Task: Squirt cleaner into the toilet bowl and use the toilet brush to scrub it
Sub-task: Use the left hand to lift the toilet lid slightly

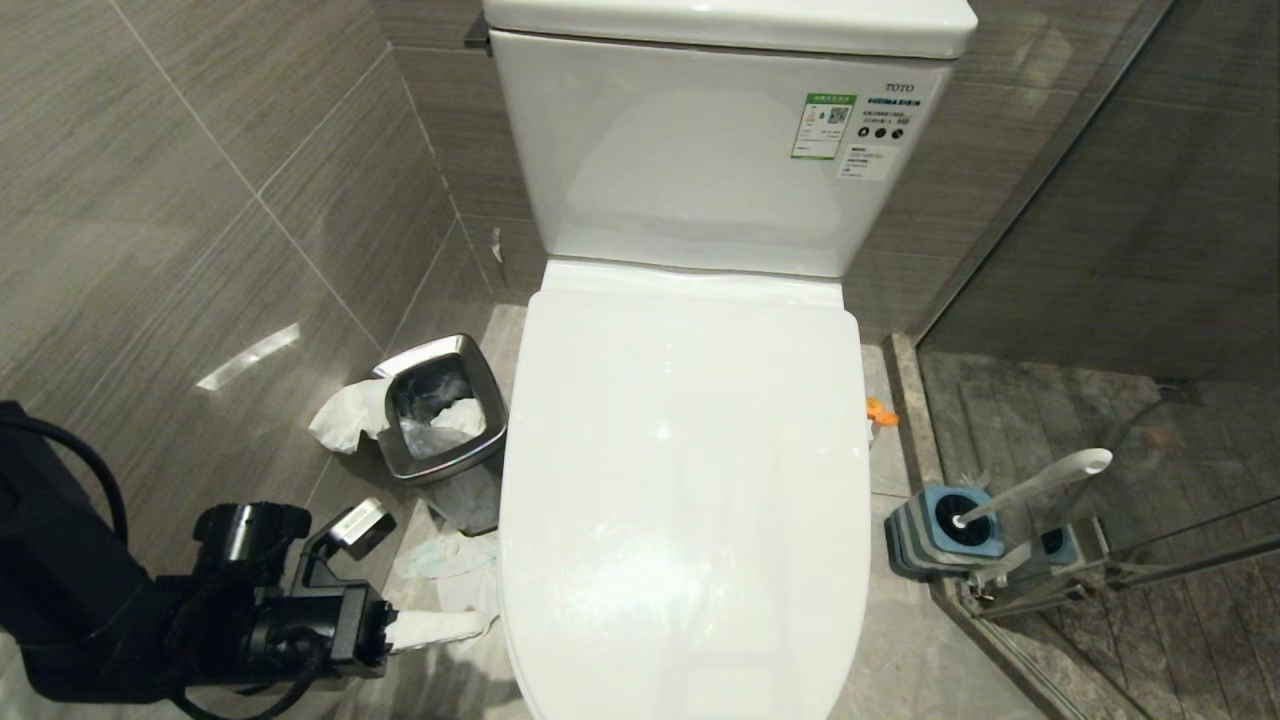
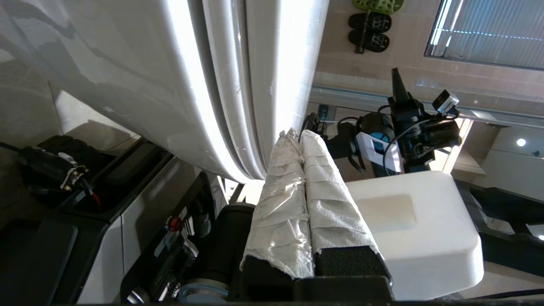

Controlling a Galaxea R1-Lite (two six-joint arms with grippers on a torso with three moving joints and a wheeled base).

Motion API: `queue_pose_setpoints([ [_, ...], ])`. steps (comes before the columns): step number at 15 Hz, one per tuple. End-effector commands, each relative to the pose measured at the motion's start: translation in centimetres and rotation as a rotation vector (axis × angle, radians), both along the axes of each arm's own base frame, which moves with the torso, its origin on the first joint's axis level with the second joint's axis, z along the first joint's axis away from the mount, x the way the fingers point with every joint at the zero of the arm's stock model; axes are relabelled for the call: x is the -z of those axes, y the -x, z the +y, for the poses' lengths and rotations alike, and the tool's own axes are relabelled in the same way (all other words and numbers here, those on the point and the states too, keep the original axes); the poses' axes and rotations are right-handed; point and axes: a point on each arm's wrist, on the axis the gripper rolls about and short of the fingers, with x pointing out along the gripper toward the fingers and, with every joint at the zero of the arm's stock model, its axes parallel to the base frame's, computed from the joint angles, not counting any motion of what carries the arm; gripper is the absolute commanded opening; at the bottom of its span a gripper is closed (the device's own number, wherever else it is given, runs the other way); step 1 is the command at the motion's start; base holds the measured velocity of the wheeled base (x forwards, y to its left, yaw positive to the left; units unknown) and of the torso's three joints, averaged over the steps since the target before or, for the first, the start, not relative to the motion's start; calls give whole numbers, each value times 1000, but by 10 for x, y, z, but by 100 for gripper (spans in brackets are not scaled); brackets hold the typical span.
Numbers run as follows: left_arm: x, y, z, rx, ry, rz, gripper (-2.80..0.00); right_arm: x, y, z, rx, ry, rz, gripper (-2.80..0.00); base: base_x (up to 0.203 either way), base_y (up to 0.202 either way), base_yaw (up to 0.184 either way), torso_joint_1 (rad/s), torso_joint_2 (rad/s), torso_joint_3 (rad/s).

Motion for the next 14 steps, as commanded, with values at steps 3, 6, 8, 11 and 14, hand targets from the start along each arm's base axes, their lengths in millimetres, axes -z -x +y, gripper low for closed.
queue_pose_setpoints([
  [3,0,0,0,4,9,2,-280,0,0,0,0,0,-1,-280,0,0,0,0,0,0],
  [6,-2,1,2,-3,8,-2,-280,0,0,0,0,0,-1,-280,0,0,0,0,0,0],
  [8,-3,0,3,-6,8,-15,-280,0,0,0,0,0,-1,-280,0,0,0,0,0,0],
  [11,-3,0,3,-7,7,-13,-280,0,0,0,0,0,-1,-280,0,0,0,0,0,0],
  [14,-1,0,2,-4,7,-7,-280,0,0,0,0,0,-1,-280,0,0,0,0,0,0],
])
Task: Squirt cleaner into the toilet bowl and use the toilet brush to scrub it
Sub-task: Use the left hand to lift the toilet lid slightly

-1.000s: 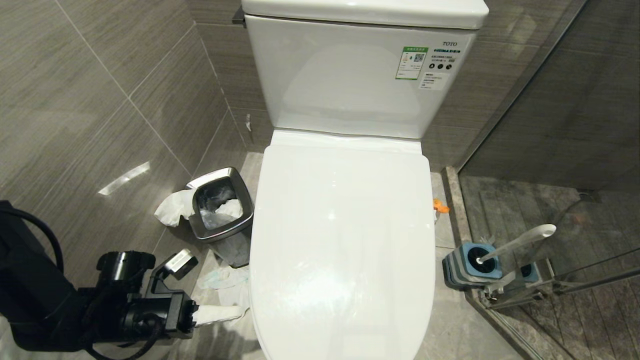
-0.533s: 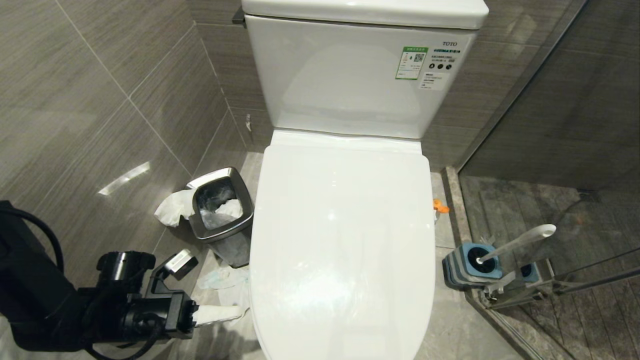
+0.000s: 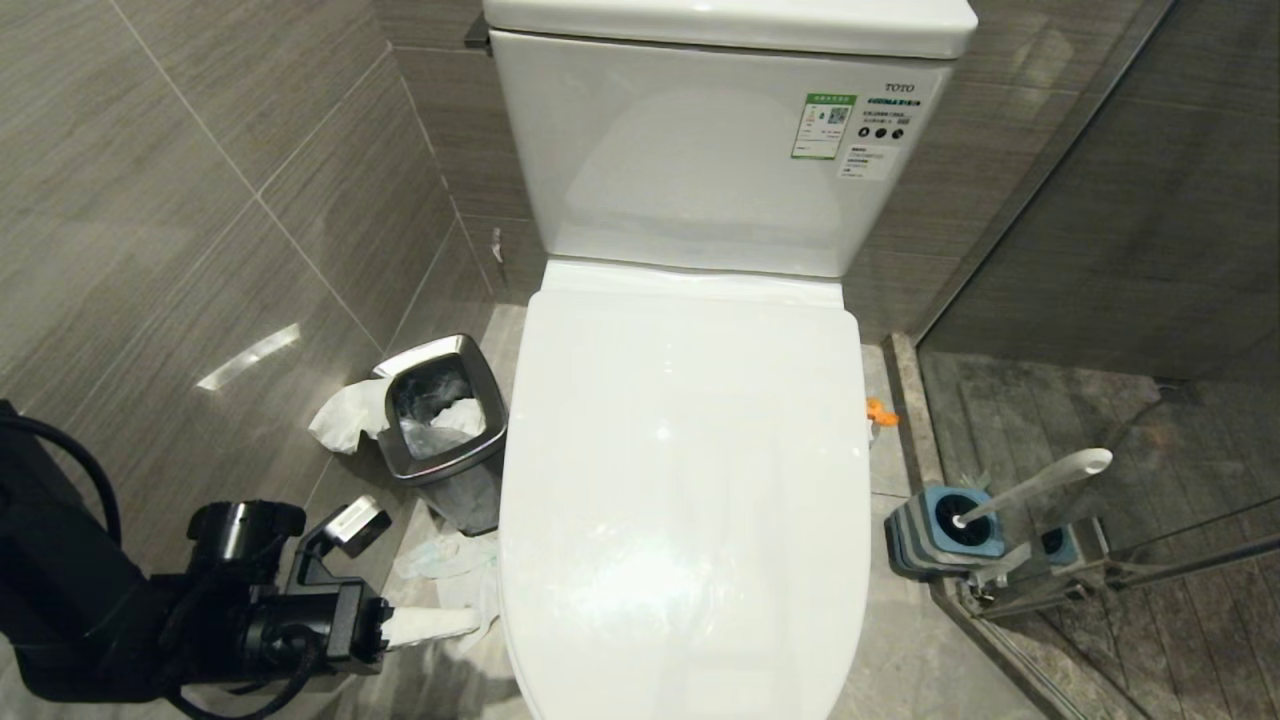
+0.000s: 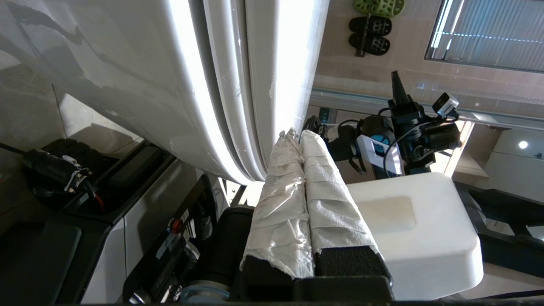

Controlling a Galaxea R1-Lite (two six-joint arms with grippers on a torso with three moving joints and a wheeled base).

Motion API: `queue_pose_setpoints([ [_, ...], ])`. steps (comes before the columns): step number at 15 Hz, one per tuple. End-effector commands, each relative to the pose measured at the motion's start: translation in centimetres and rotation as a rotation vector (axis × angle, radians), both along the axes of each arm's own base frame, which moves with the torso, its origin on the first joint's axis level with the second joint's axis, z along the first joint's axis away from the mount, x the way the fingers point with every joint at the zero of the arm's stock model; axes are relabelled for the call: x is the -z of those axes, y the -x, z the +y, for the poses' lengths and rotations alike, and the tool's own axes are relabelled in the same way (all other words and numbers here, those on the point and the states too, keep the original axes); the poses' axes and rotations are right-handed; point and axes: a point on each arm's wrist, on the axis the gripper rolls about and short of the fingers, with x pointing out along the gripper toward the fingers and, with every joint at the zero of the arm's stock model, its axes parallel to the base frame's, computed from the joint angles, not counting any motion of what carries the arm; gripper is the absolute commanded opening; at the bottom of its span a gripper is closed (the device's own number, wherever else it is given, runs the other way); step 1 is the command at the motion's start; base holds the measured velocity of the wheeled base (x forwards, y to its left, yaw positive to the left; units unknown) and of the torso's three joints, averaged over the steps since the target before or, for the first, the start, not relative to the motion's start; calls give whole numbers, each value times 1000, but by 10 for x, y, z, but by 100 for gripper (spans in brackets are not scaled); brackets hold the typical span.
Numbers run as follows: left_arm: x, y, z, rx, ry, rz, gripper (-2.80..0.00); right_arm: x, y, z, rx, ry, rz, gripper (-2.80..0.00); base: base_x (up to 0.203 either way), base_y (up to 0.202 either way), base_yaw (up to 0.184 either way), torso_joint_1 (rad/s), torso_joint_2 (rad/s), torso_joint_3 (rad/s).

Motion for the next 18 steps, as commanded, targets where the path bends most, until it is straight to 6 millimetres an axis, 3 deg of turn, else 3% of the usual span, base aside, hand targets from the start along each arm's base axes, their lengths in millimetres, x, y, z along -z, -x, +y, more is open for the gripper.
queue_pose_setpoints([
  [1,1,0,0,5,5,1,-280,0,0,0,0,-1,-1,-280,0,0,0,0,0,0],
  [2,1,0,-1,6,5,-1,0,0,0,0,0,-1,-1,-280,0,0,0,0,0,0],
  [18,-12,2,-1,28,32,-55,0,0,0,0,0,-1,-1,-280,0,0,0,0,0,0],
])
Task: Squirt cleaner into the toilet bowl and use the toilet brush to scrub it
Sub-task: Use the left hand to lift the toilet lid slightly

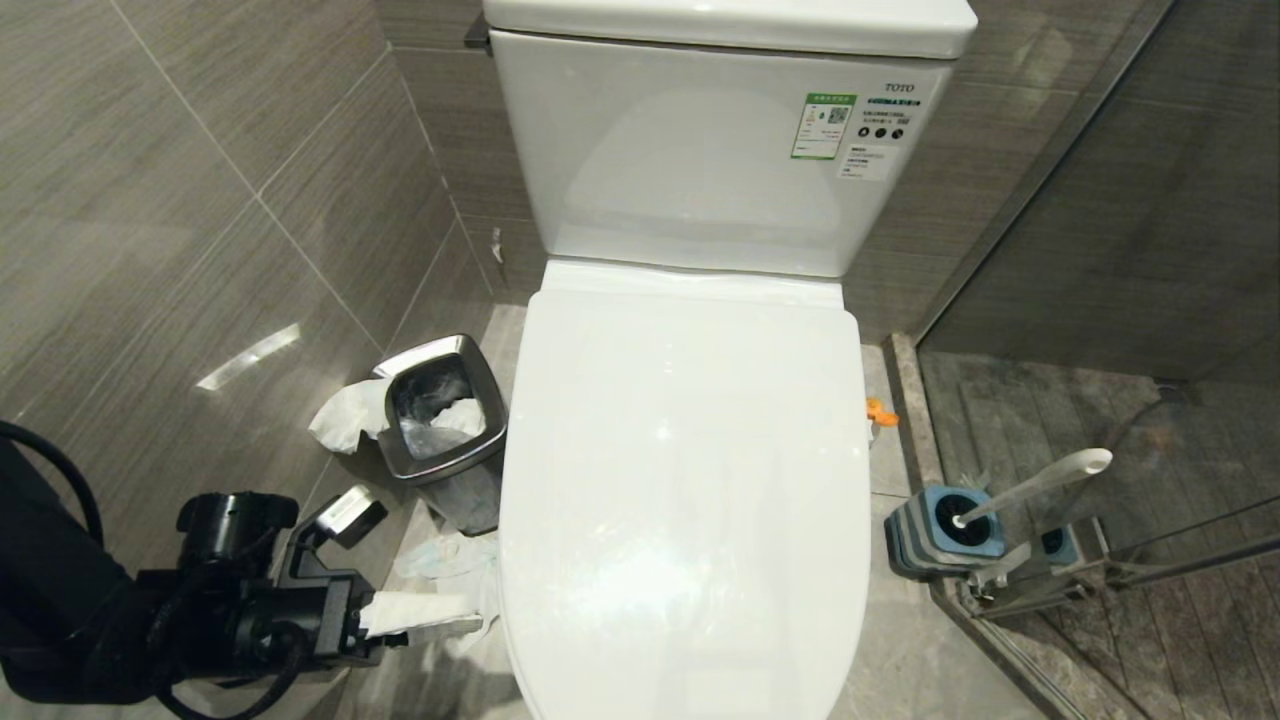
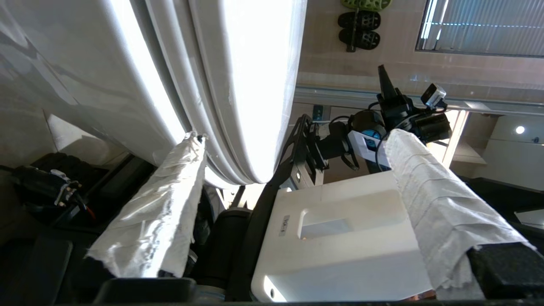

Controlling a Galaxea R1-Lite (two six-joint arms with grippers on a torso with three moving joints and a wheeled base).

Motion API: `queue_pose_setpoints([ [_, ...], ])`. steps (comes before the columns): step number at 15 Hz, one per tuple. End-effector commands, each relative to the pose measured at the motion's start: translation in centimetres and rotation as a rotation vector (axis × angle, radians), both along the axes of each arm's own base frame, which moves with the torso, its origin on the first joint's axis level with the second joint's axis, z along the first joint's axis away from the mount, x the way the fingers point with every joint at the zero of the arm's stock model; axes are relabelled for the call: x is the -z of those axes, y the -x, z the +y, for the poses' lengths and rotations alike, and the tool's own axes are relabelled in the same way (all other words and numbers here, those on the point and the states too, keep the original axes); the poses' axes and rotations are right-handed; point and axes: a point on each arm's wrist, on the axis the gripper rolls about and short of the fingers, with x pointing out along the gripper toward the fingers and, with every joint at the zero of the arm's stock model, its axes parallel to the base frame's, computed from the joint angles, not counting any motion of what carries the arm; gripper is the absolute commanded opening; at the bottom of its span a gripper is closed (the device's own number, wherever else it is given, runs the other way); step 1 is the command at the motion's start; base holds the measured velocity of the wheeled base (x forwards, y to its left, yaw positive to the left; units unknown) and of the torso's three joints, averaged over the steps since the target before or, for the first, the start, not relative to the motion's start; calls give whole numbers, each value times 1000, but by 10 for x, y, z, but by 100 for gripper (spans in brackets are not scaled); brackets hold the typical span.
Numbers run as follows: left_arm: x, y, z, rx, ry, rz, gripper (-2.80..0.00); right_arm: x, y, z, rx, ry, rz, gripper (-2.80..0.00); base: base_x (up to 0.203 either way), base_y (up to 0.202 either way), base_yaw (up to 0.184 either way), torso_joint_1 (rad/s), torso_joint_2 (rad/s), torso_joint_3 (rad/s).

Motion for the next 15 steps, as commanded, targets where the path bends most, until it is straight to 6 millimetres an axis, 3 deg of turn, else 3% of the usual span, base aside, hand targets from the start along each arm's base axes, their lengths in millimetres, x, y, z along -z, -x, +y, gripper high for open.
queue_pose_setpoints([
  [1,1,-1,-1,7,6,-3,0,0,0,0,0,0,0,-280,0,0,0,0,0,0],
  [15,4,0,-23,11,-95,-4,0,0,0,0,0,0,0,-280,0,0,0,0,0,0],
])
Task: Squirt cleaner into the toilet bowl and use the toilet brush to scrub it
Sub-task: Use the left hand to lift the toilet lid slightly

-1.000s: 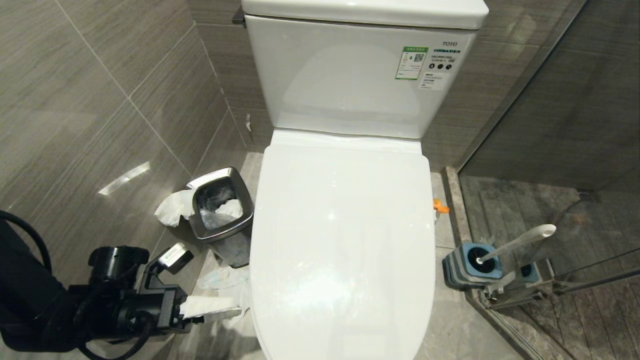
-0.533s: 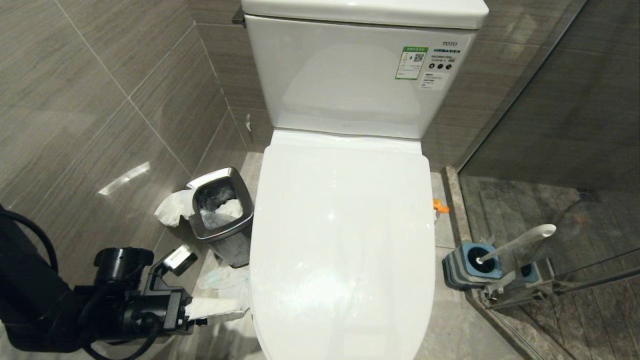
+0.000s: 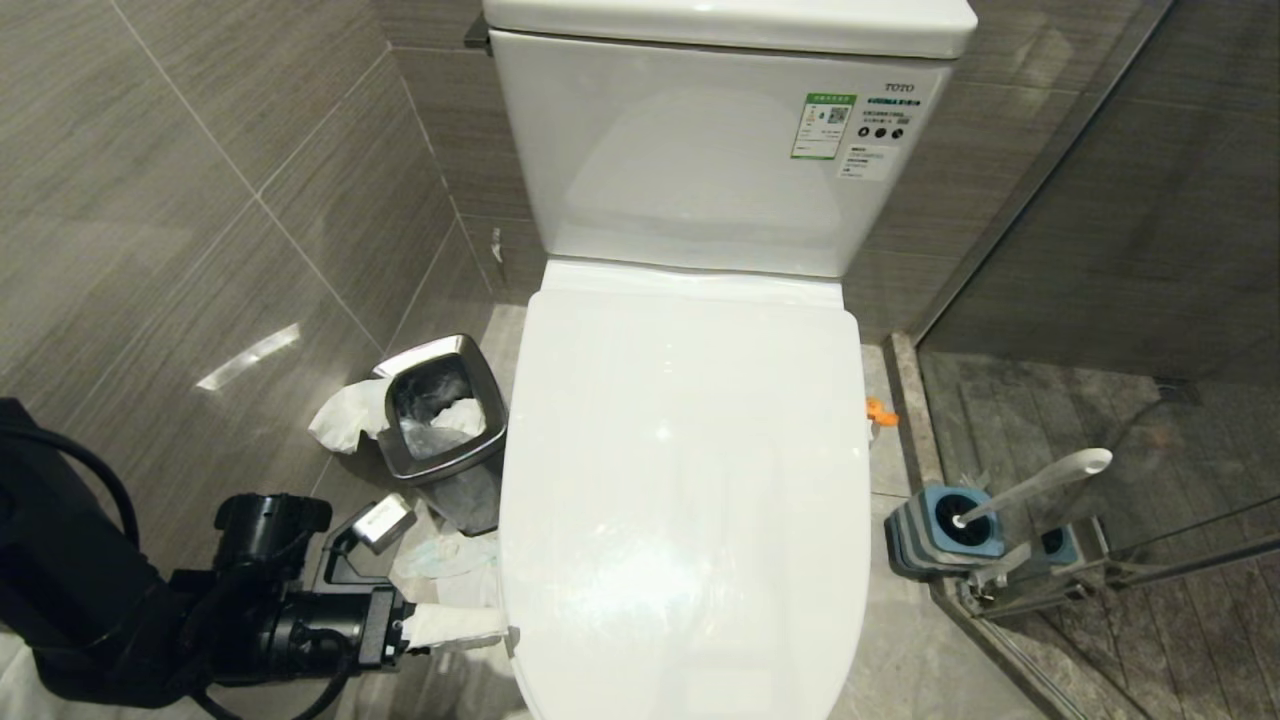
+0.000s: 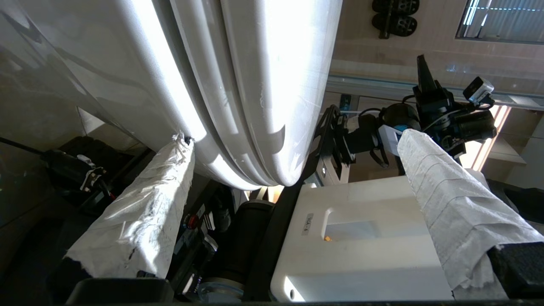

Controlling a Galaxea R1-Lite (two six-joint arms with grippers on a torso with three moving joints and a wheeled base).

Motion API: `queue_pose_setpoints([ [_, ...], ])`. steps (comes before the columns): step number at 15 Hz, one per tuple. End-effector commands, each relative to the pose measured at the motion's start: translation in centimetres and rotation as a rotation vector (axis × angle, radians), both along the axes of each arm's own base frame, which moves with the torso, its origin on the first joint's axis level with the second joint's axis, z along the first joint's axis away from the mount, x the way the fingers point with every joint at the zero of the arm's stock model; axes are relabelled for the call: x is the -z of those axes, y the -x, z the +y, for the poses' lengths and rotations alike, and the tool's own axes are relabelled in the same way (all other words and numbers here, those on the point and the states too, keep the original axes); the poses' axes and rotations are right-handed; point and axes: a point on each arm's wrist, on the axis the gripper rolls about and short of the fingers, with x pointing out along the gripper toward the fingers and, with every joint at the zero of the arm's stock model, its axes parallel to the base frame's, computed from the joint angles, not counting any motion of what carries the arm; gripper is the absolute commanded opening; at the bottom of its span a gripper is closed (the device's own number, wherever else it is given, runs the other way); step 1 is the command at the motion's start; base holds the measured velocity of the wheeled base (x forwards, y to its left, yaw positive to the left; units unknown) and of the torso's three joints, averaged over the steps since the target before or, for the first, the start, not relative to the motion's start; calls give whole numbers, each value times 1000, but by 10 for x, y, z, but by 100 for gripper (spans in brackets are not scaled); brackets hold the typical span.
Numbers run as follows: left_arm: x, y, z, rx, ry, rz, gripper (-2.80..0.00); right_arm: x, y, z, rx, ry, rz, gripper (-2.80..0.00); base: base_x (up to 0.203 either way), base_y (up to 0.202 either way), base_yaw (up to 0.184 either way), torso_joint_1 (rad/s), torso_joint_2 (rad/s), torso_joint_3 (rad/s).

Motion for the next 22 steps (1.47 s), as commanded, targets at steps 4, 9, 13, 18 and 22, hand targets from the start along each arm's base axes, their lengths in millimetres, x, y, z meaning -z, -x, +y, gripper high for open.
queue_pose_setpoints([
  [4,-2,1,-1,6,6,-4,0,0,0,0,0,0,0,-280,0,0,0,0,0,0],
  [9,-6,3,0,6,10,-14,0,0,0,0,0,0,0,-280,0,0,0,0,0,0],
  [13,-6,4,-5,26,12,-13,0,0,0,0,0,0,0,-280,0,0,0,0,0,0],
  [18,-8,6,-11,43,1,-29,0,0,0,0,0,0,0,-280,0,0,0,0,0,0],
  [22,-9,5,-13,38,-14,-48,0,0,0,0,0,0,0,-280,0,0,0,0,0,0],
])
